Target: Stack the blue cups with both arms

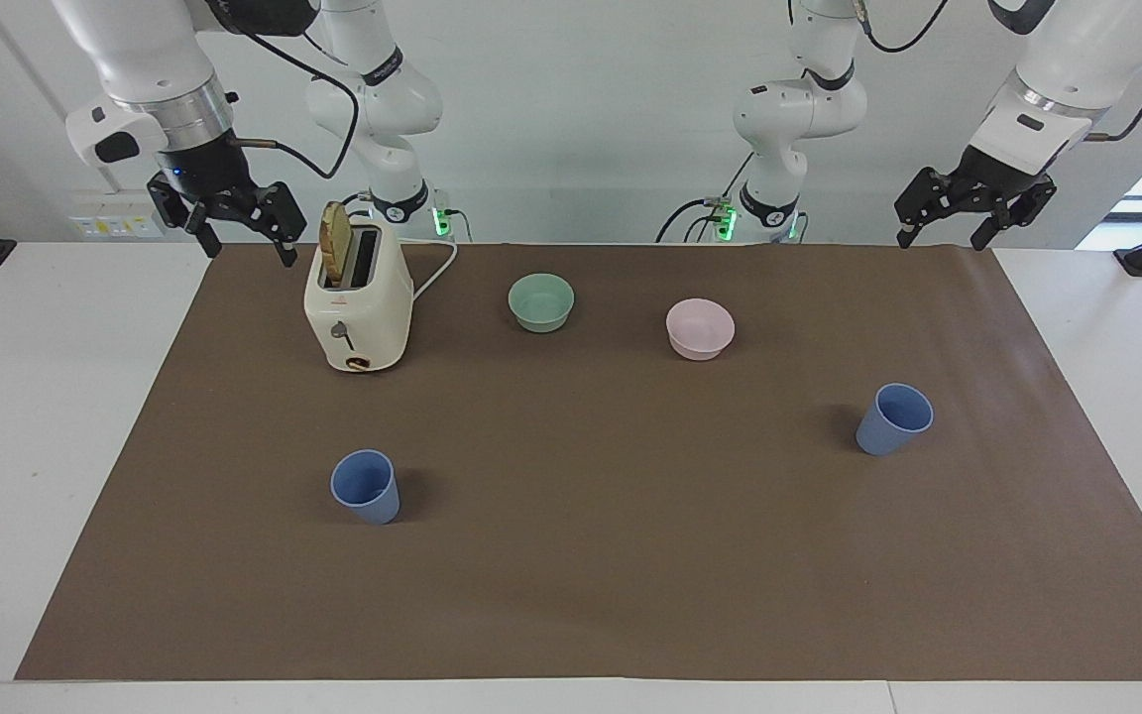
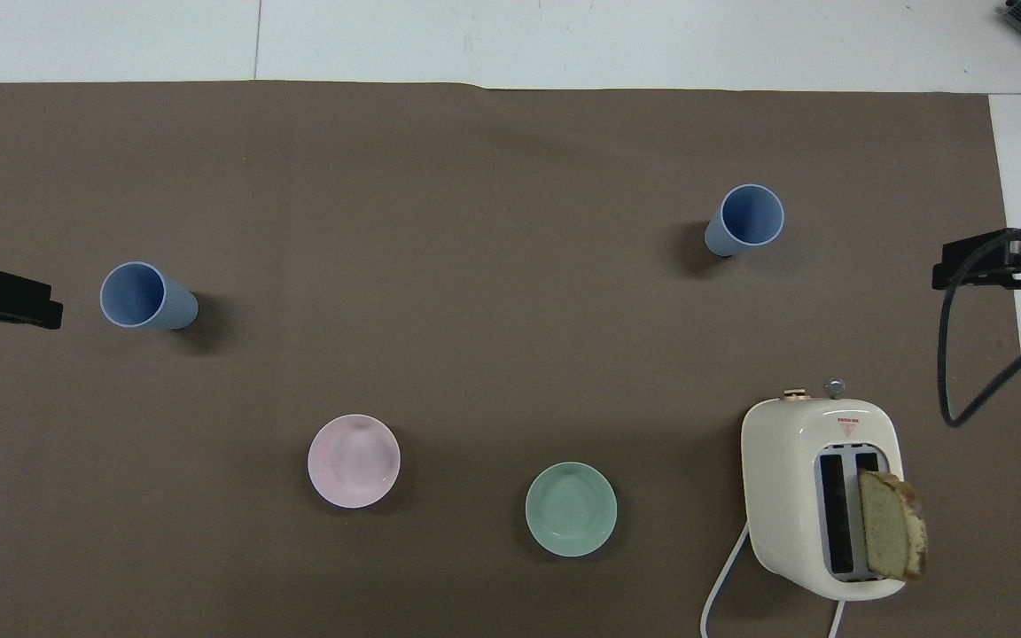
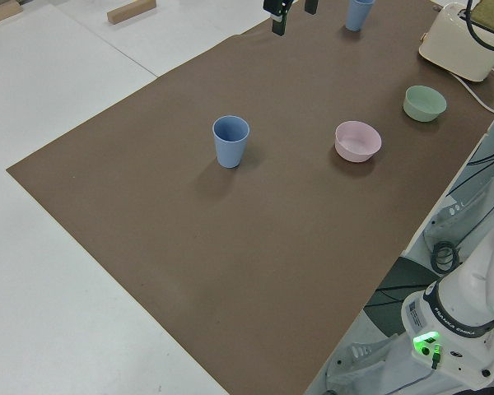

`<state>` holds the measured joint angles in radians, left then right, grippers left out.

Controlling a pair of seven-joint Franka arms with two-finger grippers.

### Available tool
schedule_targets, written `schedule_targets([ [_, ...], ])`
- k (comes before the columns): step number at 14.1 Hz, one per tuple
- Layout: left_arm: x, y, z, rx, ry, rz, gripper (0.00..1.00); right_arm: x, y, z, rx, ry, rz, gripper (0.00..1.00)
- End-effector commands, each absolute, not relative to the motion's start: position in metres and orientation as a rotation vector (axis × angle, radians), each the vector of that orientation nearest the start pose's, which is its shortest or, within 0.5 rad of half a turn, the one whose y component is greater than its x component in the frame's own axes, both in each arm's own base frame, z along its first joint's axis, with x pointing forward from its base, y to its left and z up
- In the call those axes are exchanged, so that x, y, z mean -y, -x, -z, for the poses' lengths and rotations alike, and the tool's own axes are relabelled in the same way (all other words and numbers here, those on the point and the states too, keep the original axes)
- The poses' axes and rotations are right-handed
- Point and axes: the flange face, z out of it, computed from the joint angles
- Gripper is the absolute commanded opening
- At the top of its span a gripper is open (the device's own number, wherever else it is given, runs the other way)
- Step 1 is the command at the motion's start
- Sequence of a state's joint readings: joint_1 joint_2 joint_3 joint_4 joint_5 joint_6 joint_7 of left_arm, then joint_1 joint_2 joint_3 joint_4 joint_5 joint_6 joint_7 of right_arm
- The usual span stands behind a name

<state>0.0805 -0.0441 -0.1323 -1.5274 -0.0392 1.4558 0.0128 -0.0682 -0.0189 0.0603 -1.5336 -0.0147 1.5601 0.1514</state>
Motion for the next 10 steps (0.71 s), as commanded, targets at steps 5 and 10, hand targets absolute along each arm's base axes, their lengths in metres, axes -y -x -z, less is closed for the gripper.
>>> schedule_targets([
  [5,0.0344,-0.5185,-0.6590,-0.119,3.151,-0.055,1.00,-0.0012,-0.5484,-0.6552,-0.197,3.148,0.077,1.00],
  [10,0.0273,-0.5234,-0.6604,-0.094,3.153,0.003,1.00,-0.0012,-0.5481,-0.6547,-0.211,3.147,0.077,1.00],
])
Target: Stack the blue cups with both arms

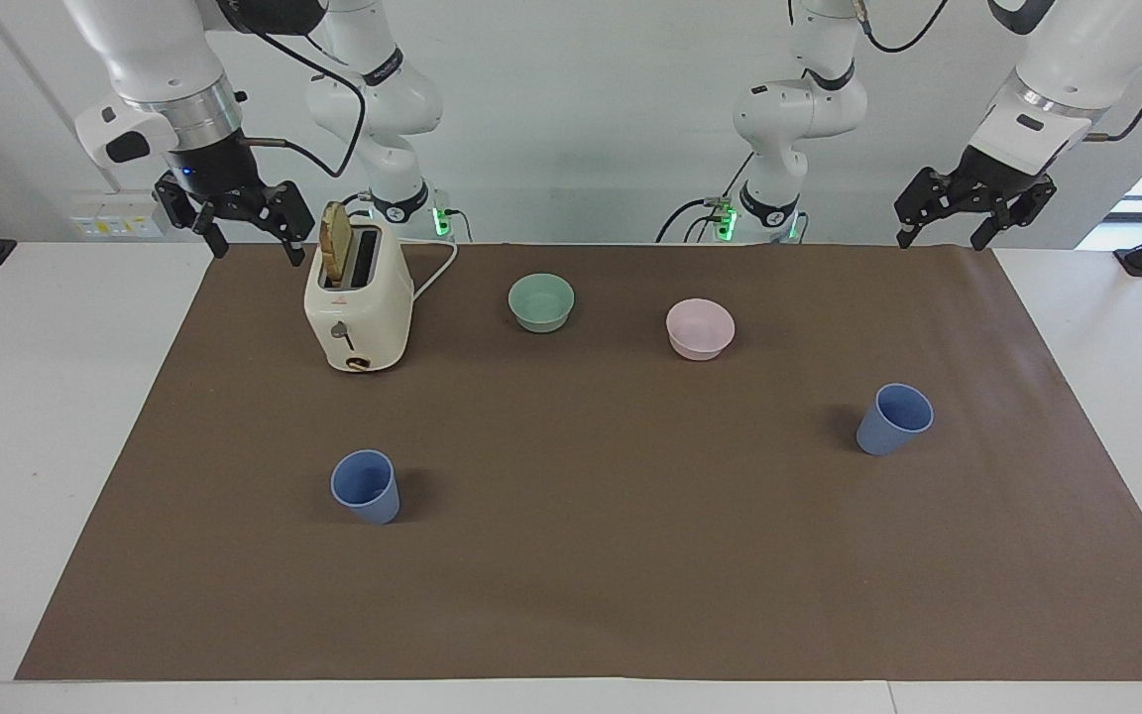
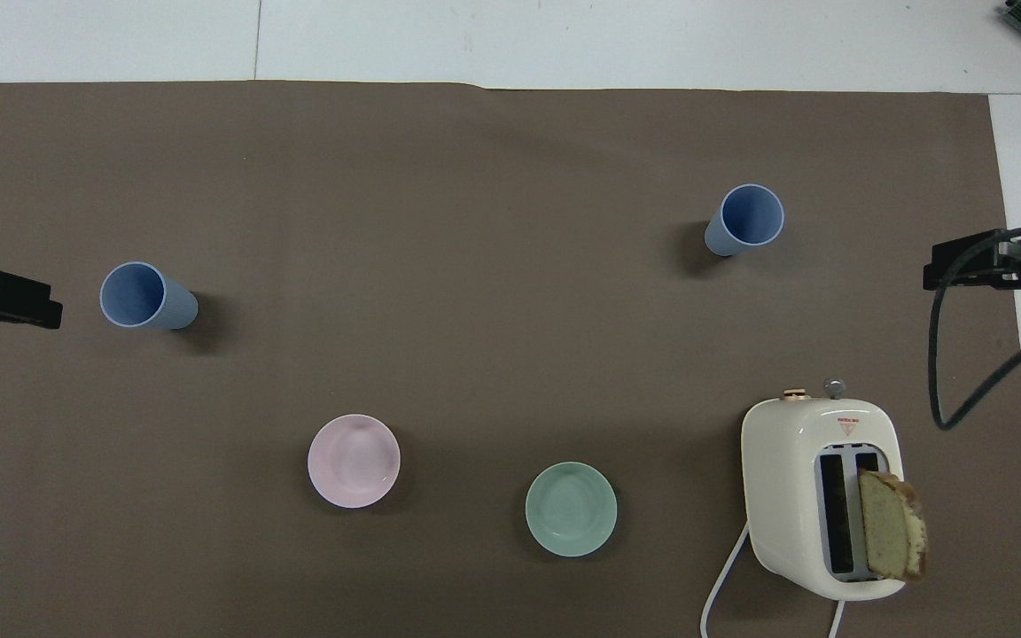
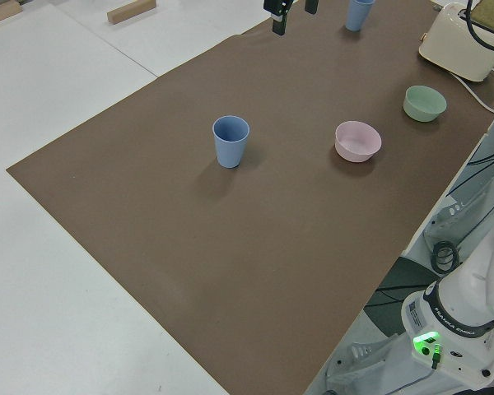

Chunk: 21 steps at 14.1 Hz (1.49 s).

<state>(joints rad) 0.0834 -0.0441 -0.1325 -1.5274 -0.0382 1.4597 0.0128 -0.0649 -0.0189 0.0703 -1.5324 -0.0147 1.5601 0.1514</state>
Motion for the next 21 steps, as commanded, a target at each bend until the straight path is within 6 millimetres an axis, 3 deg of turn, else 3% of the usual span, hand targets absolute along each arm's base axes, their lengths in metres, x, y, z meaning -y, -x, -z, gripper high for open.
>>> schedule_targets([
  [1,0.027,-0.525,-0.661,-0.092,3.154,0.018,1.00,-0.001,-0.548,-0.655,-0.209,3.147,0.077,1.00],
  [6,0.022,-0.525,-0.661,-0.077,3.154,0.025,1.00,0.000,-0.553,-0.654,-0.196,3.160,0.093,1.00],
  [11,-0.002,-0.540,-0.650,0.000,3.155,0.121,1.00,-0.003,-0.553,-0.654,-0.186,3.163,0.096,1.00],
  [13,-0.018,-0.552,-0.622,0.041,3.156,0.102,1.00,-0.007,-0.556,-0.653,-0.170,3.166,0.096,1.00],
  [16,-0.037,-0.566,-0.586,0.093,3.145,0.208,1.00,-0.006,-0.565,-0.655,-0.172,3.164,0.108,1.00],
  [21,-0.062,-0.587,-0.527,0.164,3.155,0.161,1.00,-0.006,-0.588,-0.646,-0.169,3.164,0.109,1.00],
])
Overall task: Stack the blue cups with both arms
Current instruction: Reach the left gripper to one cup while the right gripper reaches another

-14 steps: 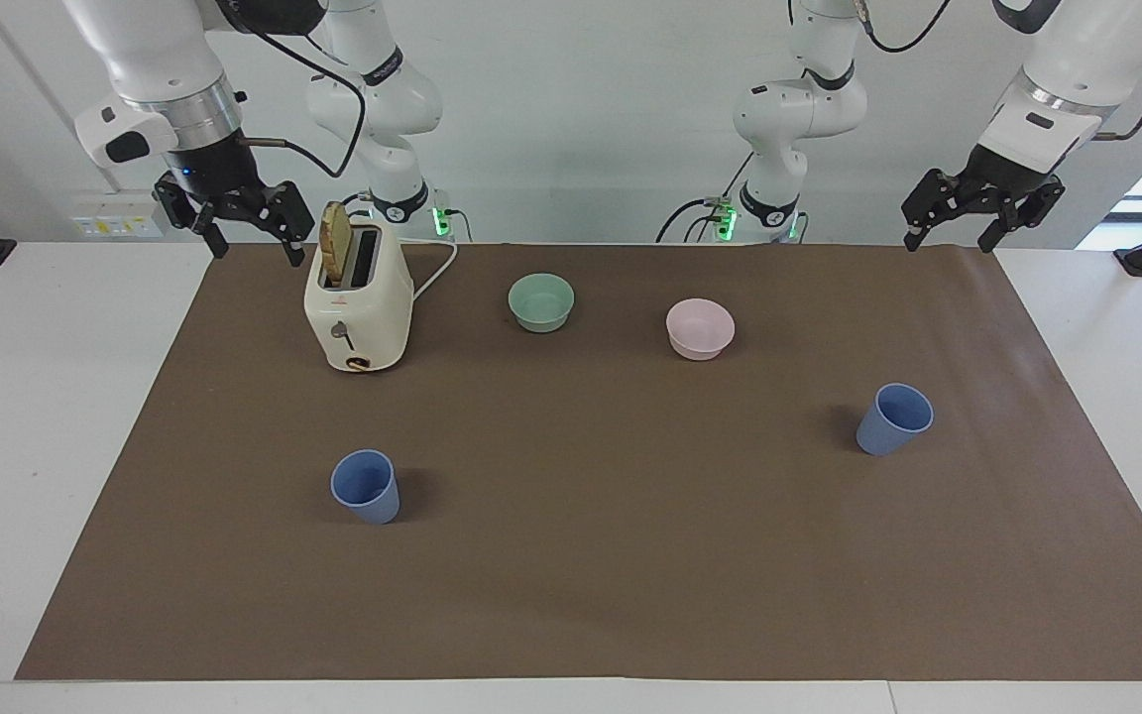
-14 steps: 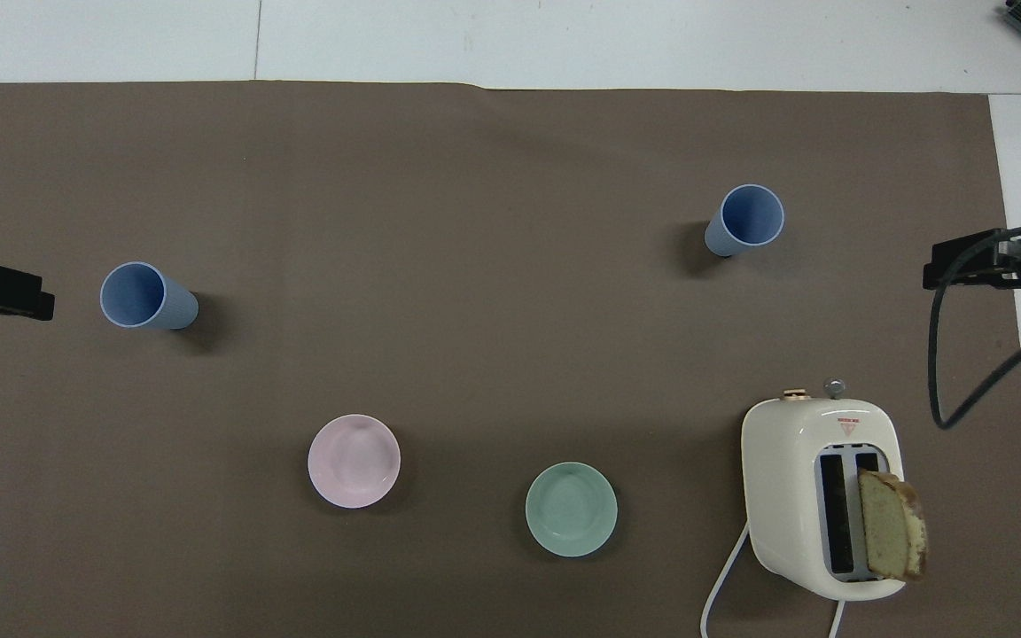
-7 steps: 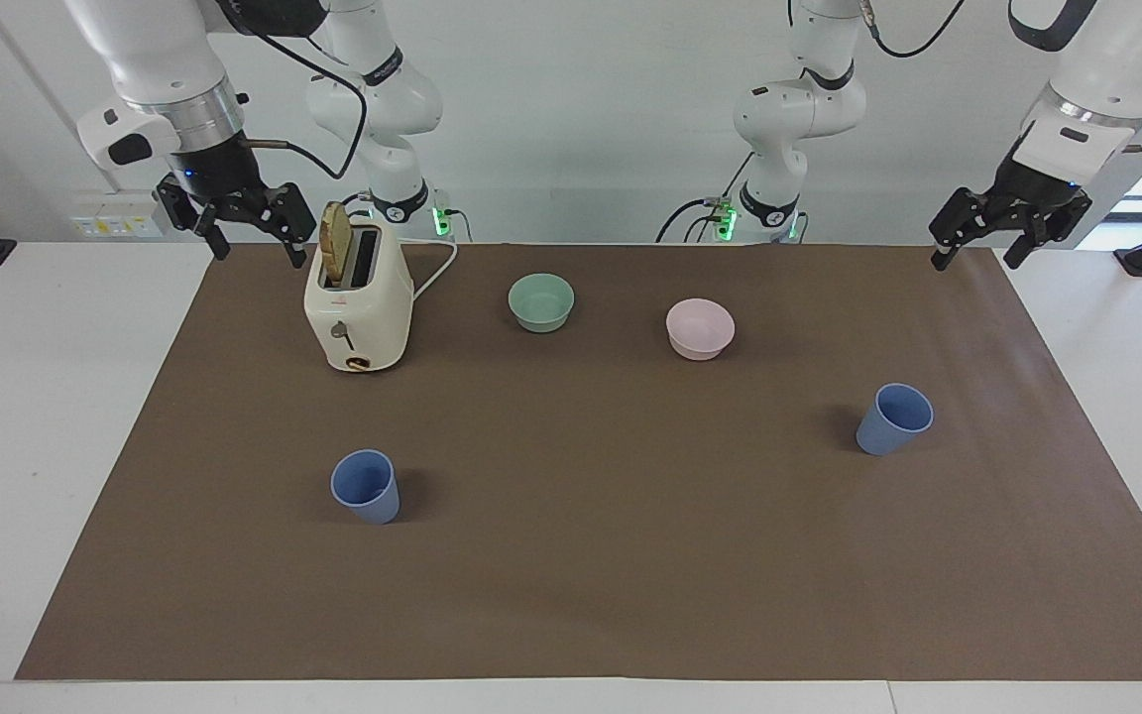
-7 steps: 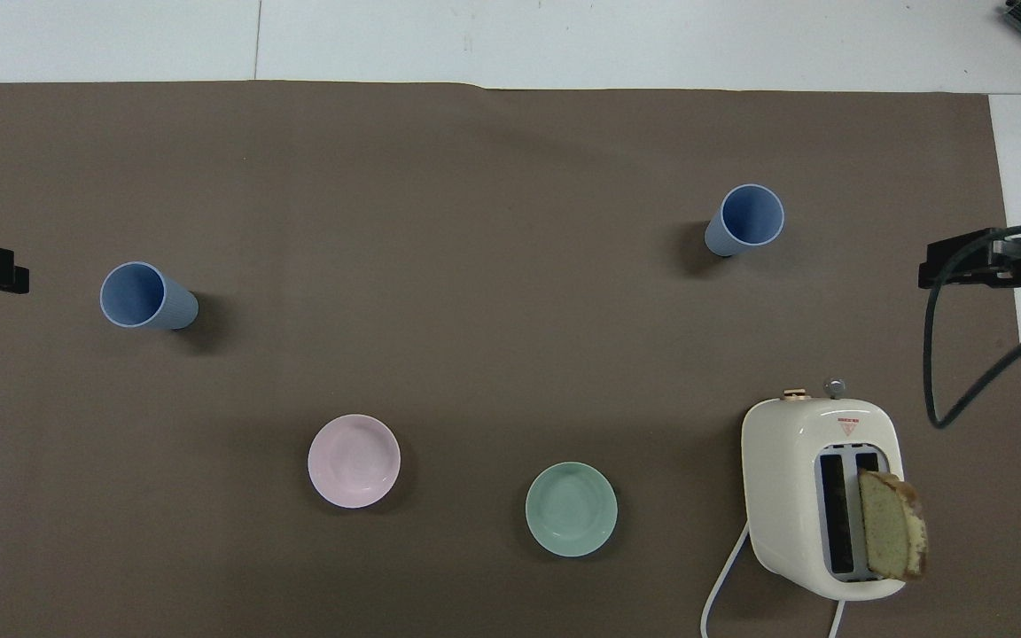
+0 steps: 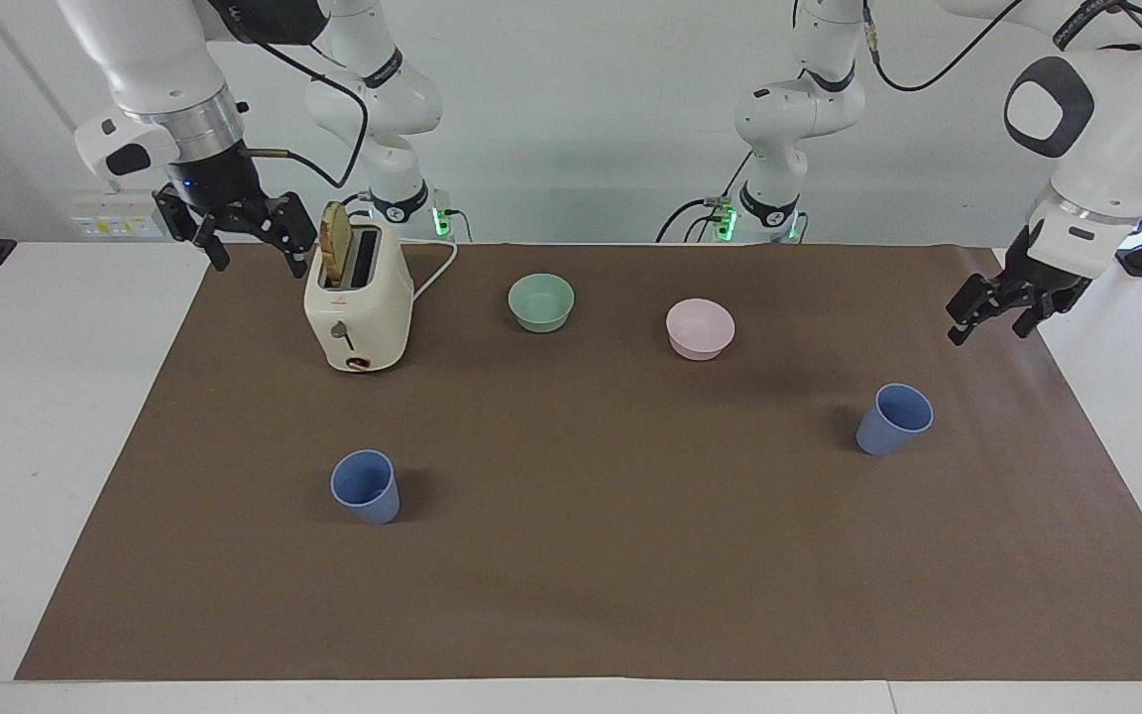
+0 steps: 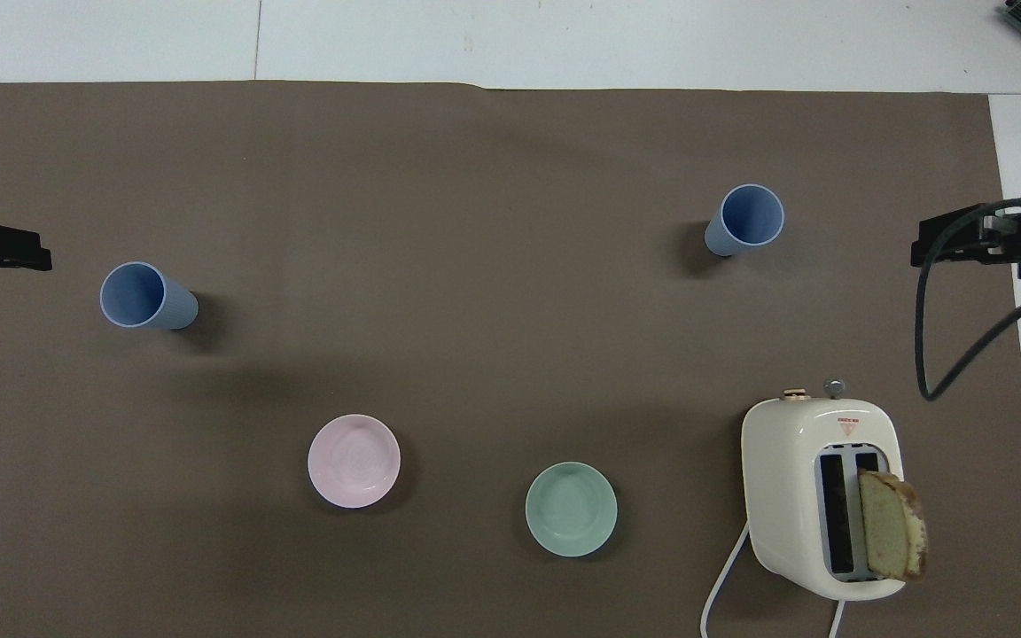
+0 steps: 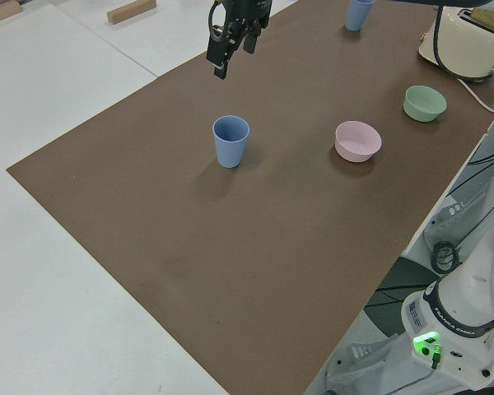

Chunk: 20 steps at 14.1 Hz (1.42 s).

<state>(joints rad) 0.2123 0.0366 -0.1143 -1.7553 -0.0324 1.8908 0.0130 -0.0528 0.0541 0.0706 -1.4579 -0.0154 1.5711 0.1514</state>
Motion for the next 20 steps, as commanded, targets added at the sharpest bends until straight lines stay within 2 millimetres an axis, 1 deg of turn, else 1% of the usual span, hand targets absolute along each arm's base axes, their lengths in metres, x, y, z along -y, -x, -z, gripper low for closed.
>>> schedule_targets([
  [1,-0.064,-0.594,-0.517,0.168,3.155,0.178,1.00,-0.006,-0.591,-0.644,-0.169,3.166,0.109,1.00],
  [2,-0.066,-0.599,-0.507,0.176,3.156,0.188,1.00,-0.006,-0.597,-0.639,-0.168,3.164,0.126,1.00],
  [4,-0.067,-0.603,-0.478,0.225,3.163,0.133,1.00,-0.007,-0.612,-0.622,-0.161,3.165,0.131,1.00],
  [5,-0.066,-0.605,-0.463,0.263,3.163,0.123,1.00,-0.006,-0.620,-0.617,-0.161,3.163,0.148,1.00],
  [6,-0.061,-0.607,-0.446,0.279,3.164,0.125,1.00,-0.006,-0.628,-0.609,-0.160,3.163,0.153,1.00],
  [8,-0.057,-0.605,-0.421,0.299,3.163,0.139,1.00,-0.005,-0.644,-0.592,-0.153,3.160,0.185,1.00],
  [9,-0.058,-0.603,-0.410,0.303,3.163,0.141,1.00,-0.010,-0.652,-0.581,-0.139,3.159,0.192,1.00],
  [10,-0.059,-0.602,-0.398,0.306,3.164,0.132,1.00,-0.015,-0.657,-0.574,-0.126,3.161,0.197,1.00],
  [12,-0.061,-0.599,-0.393,0.318,3.163,0.115,1.00,-0.020,-0.667,-0.554,-0.110,3.162,0.201,1.00],
  [13,-0.060,-0.597,-0.391,0.316,3.164,0.100,1.00,-0.020,-0.674,-0.546,-0.112,3.153,0.236,1.00],
  [14,-0.059,-0.593,-0.389,0.313,3.164,0.085,1.00,-0.027,-0.677,-0.531,-0.098,3.147,0.230,1.00],
  [15,-0.059,-0.590,-0.385,0.310,3.164,0.068,1.00,-0.041,-0.680,-0.510,-0.073,3.148,0.233,1.00],
  [16,-0.058,-0.591,-0.377,0.313,3.166,0.054,1.00,-0.049,-0.680,-0.494,-0.054,3.148,0.241,1.00],
  [17,-0.056,-0.590,-0.371,0.307,3.167,0.046,1.00,-0.051,-0.680,-0.478,-0.051,3.148,0.231,1.00],
  [18,-0.056,-0.590,-0.371,0.300,3.168,0.046,1.00,-0.050,-0.686,-0.464,-0.050,3.144,0.240,1.00],
  [20,-0.055,-0.593,-0.375,0.285,3.169,0.066,1.00,-0.052,-0.693,-0.448,-0.047,3.140,0.254,1.00],
])
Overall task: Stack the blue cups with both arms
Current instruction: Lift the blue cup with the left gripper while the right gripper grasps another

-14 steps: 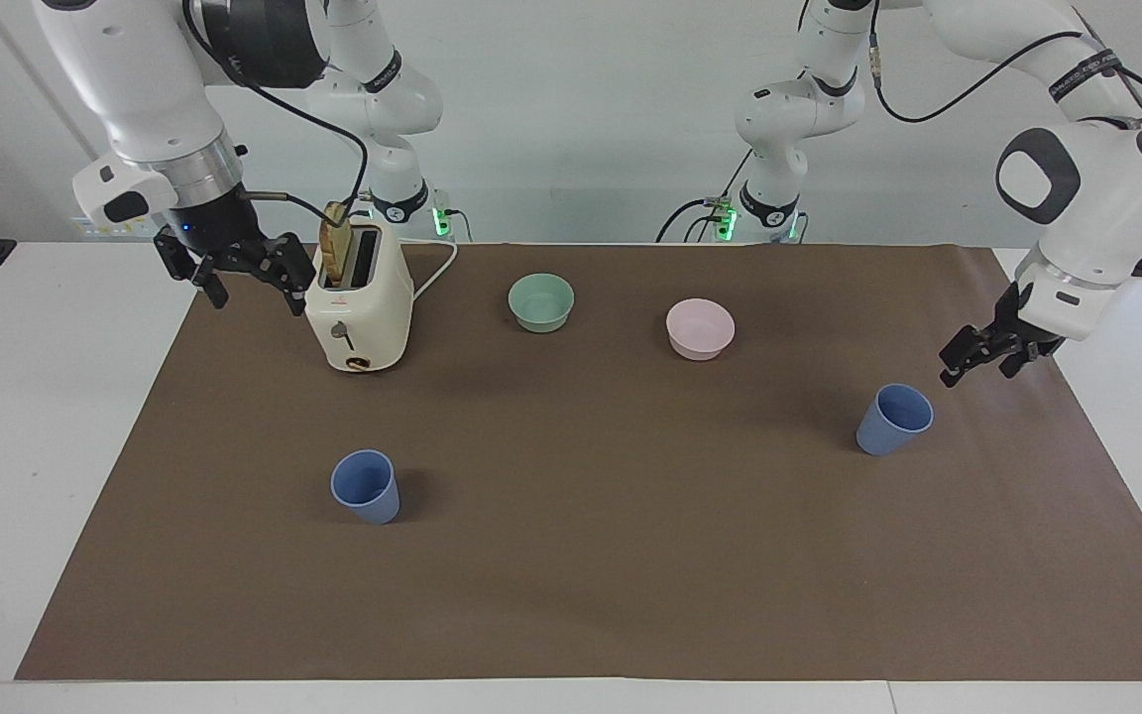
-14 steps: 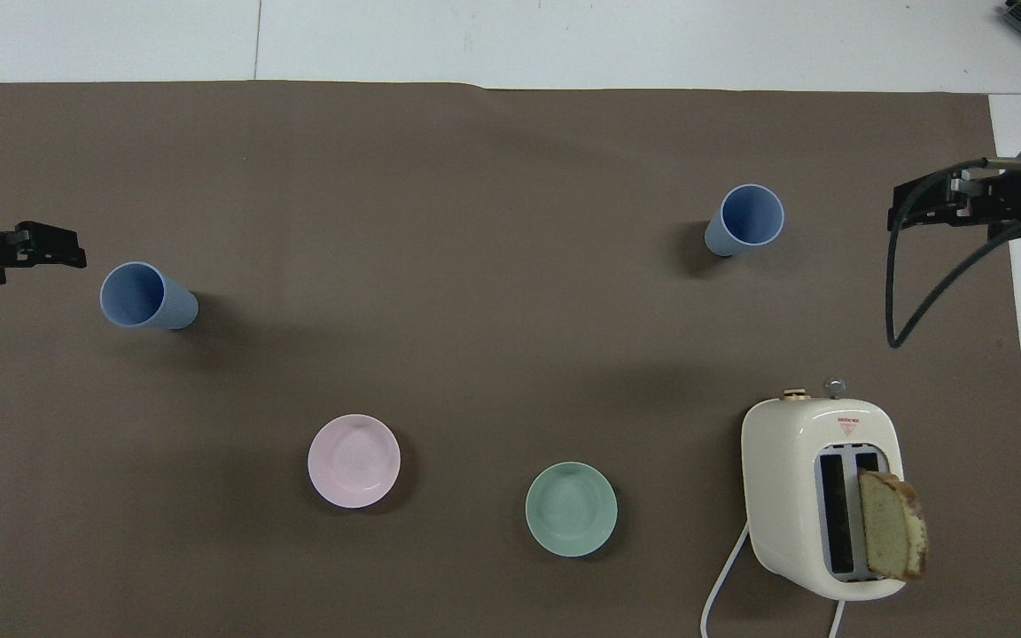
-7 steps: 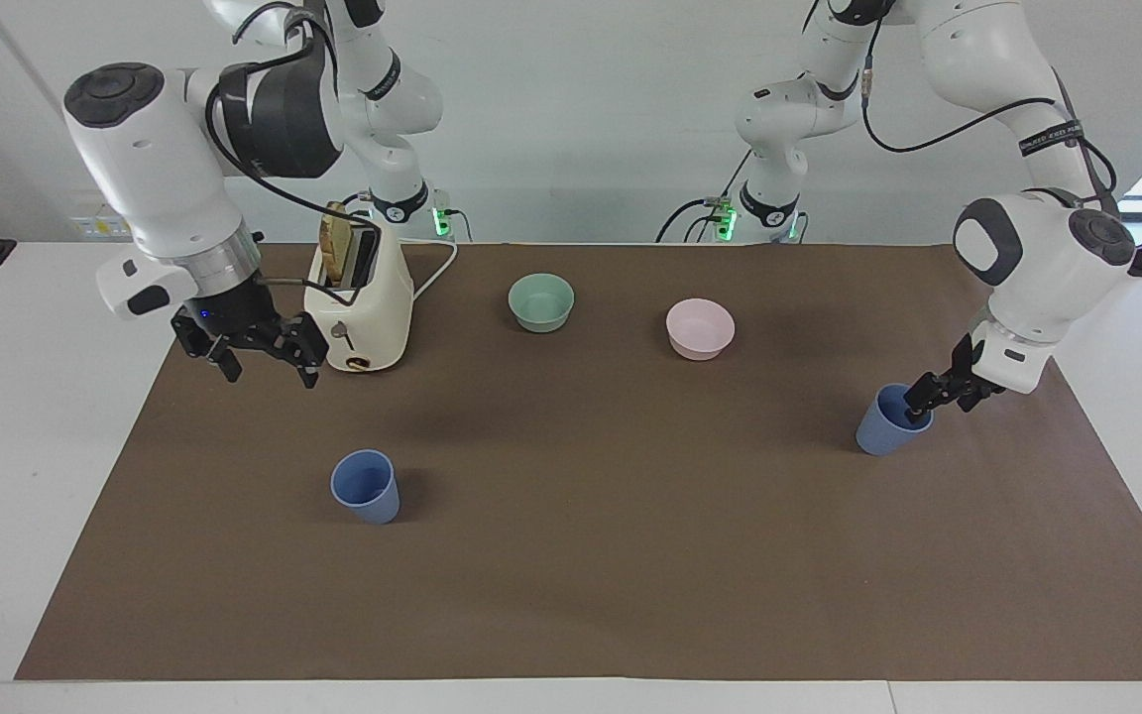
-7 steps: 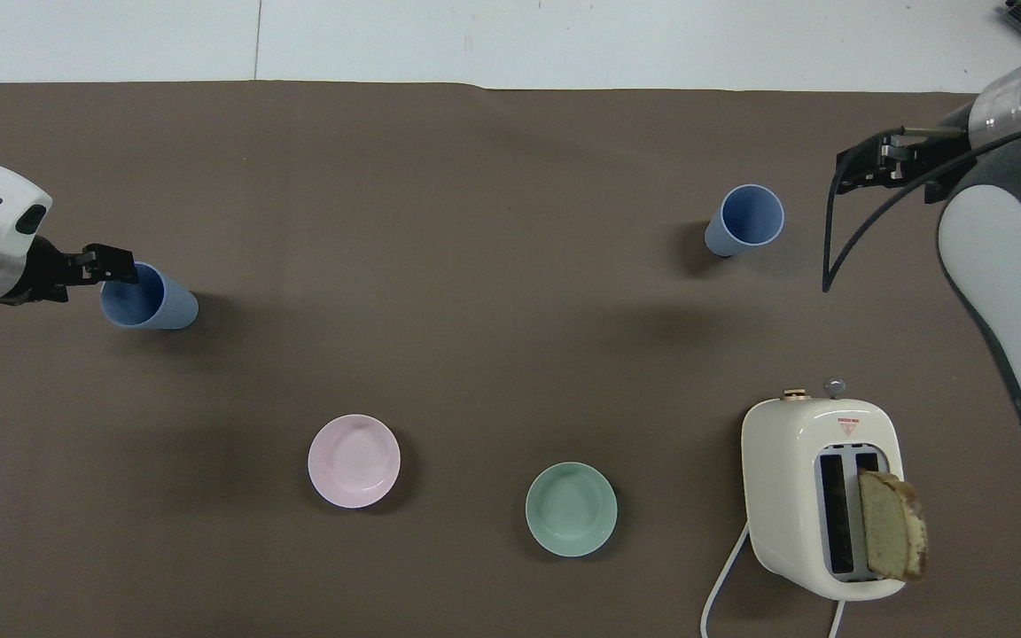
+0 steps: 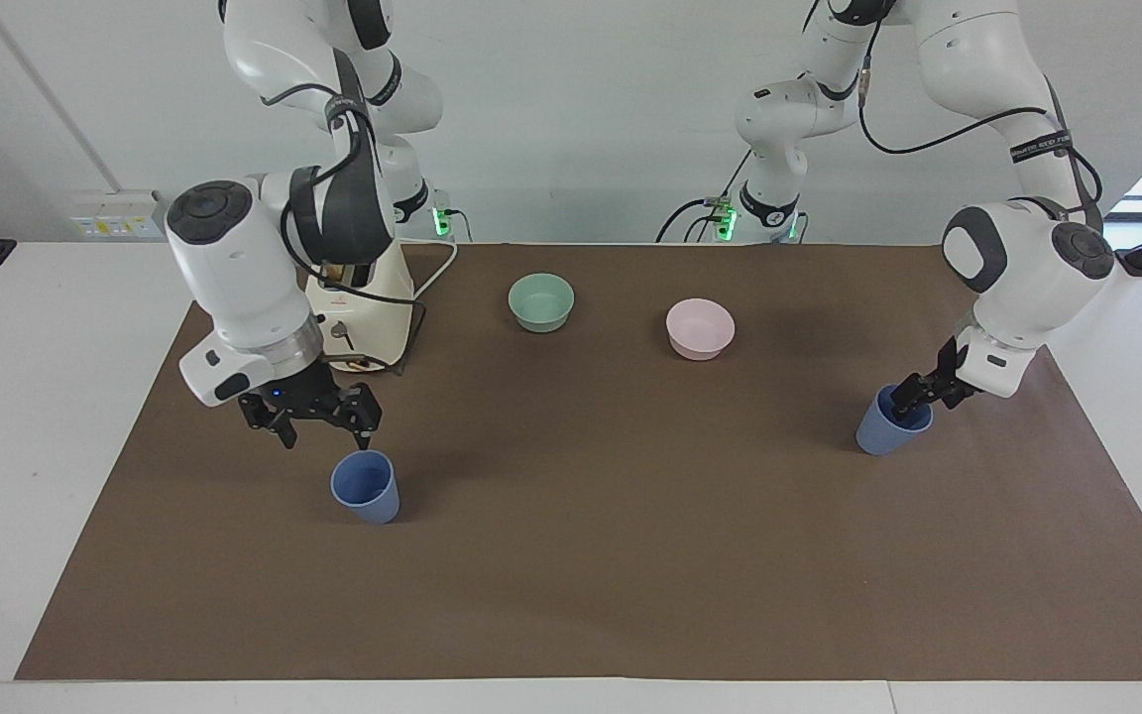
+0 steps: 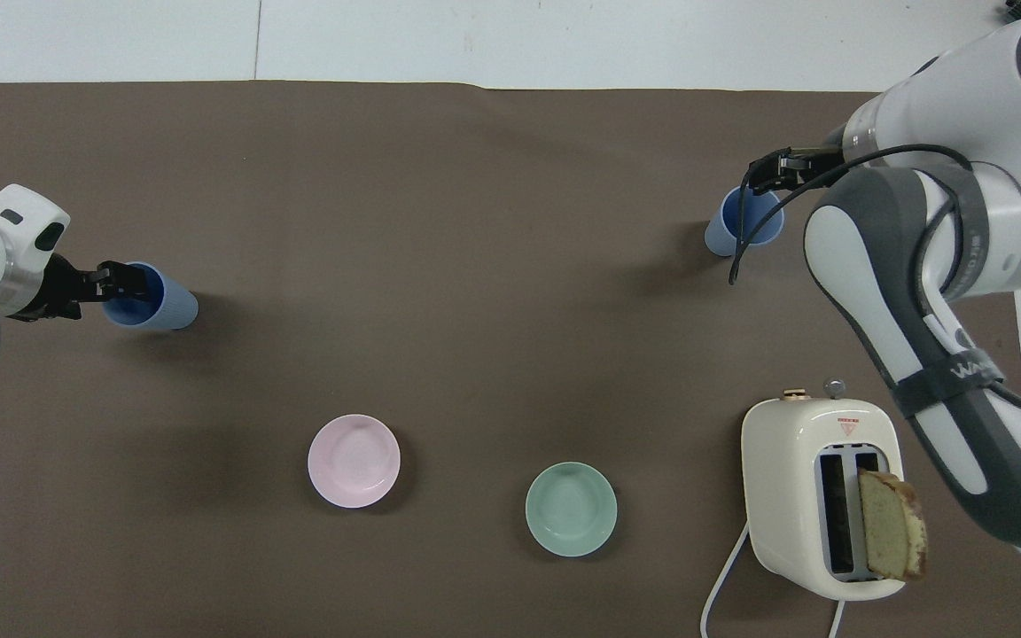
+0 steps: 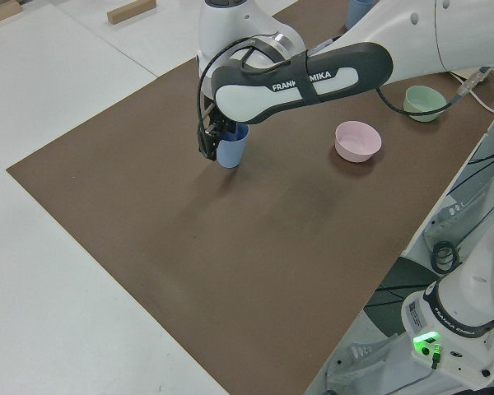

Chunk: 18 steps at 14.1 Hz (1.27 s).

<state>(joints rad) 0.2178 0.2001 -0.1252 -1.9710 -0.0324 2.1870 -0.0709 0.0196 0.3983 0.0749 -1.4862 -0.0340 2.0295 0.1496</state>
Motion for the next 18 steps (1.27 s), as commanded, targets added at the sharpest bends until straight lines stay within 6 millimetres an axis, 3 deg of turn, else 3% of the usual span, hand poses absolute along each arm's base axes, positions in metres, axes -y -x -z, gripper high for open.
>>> schedule_targets([
  [1,-0.057,-0.596,-0.379,0.290,3.168,0.073,0.96,-0.048,-0.697,-0.437,-0.054,3.139,0.252,1.00],
  [3,-0.055,-0.605,-0.381,0.289,3.171,0.066,0.55,-0.035,-0.695,-0.419,-0.065,3.147,0.211,1.00],
  [4,-0.056,-0.607,-0.384,0.287,3.171,0.054,0.24,-0.032,-0.695,-0.410,-0.068,3.147,0.213,1.00],
  [5,-0.055,-0.606,-0.384,0.287,3.171,0.039,0.00,-0.027,-0.694,-0.403,-0.078,3.147,0.211,1.00],
  [7,-0.053,-0.608,-0.383,0.285,3.171,0.044,0.00,-0.022,-0.690,-0.381,-0.083,3.151,0.182,0.96],
  [10,-0.050,-0.616,-0.406,0.270,3.172,0.093,0.00,-0.015,-0.691,-0.377,-0.107,3.148,0.192,0.88],
  [12,-0.053,-0.623,-0.431,0.275,3.172,0.117,0.00,-0.019,-0.690,-0.376,-0.109,3.148,0.187,0.80],
  [14,-0.054,-0.632,-0.469,0.287,3.176,0.183,0.00,-0.021,-0.687,-0.369,-0.106,3.149,0.165,0.70],
  [16,-0.047,-0.640,-0.509,0.271,3.181,0.252,0.00,-0.022,-0.686,-0.368,-0.109,3.149,0.155,0.49],
  [18,-0.021,-0.644,-0.535,0.286,3.211,0.301,0.00,-0.022,-0.686,-0.368,-0.107,3.149,0.153,0.16],
])
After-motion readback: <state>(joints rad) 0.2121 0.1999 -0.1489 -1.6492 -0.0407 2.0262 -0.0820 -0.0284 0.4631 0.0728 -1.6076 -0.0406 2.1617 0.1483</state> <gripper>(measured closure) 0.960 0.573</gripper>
